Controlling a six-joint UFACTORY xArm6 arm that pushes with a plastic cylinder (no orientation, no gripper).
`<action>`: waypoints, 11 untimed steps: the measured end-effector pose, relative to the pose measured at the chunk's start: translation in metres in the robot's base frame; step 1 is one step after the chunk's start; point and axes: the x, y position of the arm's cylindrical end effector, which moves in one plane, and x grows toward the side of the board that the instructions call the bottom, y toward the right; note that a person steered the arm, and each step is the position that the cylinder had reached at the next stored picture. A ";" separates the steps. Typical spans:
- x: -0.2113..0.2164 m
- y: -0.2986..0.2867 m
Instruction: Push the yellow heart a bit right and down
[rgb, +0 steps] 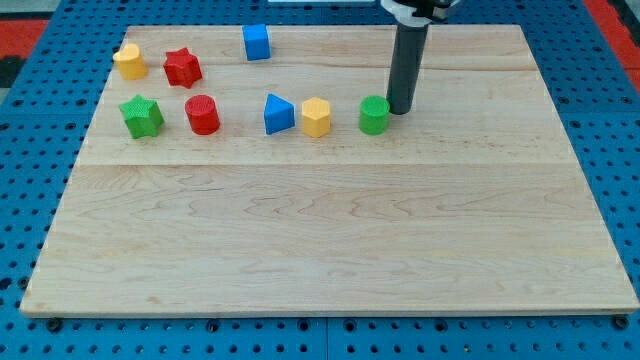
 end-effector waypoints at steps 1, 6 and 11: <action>0.047 0.039; -0.010 -0.398; -0.069 -0.194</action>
